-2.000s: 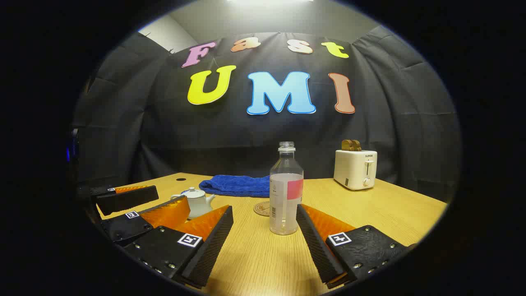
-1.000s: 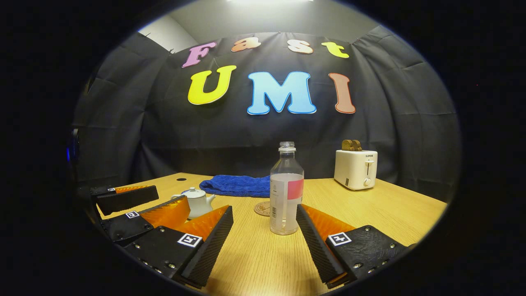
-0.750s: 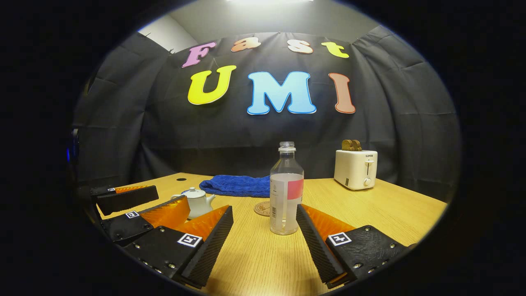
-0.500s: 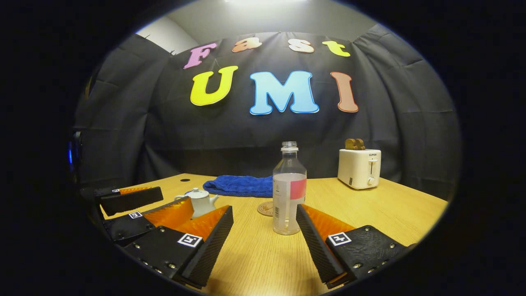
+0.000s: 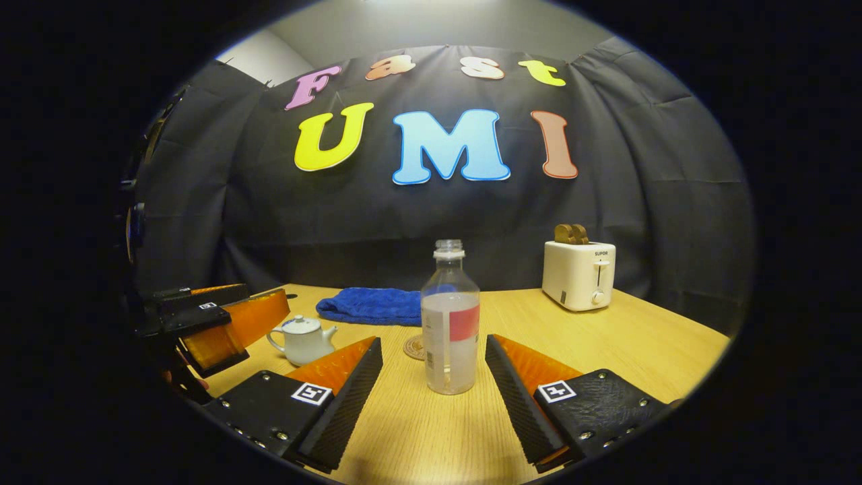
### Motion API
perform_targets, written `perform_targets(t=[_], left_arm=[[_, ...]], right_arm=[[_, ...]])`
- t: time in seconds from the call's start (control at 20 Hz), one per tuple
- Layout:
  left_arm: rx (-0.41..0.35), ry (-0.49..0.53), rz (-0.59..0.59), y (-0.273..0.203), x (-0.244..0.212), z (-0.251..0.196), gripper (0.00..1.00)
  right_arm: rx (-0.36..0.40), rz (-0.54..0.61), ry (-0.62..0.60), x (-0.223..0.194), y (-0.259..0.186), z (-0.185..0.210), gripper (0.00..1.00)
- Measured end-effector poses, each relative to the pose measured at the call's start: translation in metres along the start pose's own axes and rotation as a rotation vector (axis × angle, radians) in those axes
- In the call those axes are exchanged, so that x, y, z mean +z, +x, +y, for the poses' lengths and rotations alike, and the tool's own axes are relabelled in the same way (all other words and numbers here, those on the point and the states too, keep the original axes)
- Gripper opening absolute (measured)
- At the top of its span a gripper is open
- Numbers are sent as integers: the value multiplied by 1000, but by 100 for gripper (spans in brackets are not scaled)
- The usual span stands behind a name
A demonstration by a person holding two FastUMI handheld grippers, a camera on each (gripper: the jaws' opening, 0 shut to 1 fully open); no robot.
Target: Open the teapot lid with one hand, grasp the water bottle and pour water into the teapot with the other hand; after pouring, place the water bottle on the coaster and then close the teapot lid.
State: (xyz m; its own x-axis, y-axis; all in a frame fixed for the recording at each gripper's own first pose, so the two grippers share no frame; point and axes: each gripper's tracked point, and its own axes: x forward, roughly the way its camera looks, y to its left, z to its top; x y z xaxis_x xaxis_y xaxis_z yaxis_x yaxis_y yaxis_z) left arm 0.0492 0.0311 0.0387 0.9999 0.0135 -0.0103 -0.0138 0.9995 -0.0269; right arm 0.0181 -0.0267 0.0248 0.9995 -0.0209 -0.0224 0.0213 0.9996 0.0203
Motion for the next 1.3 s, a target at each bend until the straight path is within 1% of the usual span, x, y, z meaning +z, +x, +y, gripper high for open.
perform_targets(t=[0.1,0.2,0.4,0.55,0.75,0.8,0.85,1.0,1.15,1.2,1.3], left_arm=[[6,11,4,12,3,6,95],[3,-1,25,24,-1,8,96],[15,8,66,41,-15,16,95],[17,4,100,48,-27,20,95],[21,-4,134,65,-40,28,95],[22,0,146,69,-44,29,92],[22,2,154,71,-47,29,92],[17,-1,180,80,-57,29,80],[19,6,205,85,-66,29,80],[25,9,213,84,-70,29,78],[22,13,208,85,-66,30,80]], right_arm=[[-23,-29,-25,17,3,-7,95],[-33,-53,-52,31,8,-10,95],[-30,-78,-73,47,14,-12,95],[-14,-69,-61,45,16,-7,95],[-13,-45,-74,36,19,-7,96],[-12,-38,-69,34,19,-8,95],[-11,-33,-62,32,20,-9,95],[-19,-23,-50,28,22,-13,95],[-28,-7,-42,21,24,-18,95],[-31,-1,-38,19,25,-20,95],[-34,12,-28,15,26,-22,96]])
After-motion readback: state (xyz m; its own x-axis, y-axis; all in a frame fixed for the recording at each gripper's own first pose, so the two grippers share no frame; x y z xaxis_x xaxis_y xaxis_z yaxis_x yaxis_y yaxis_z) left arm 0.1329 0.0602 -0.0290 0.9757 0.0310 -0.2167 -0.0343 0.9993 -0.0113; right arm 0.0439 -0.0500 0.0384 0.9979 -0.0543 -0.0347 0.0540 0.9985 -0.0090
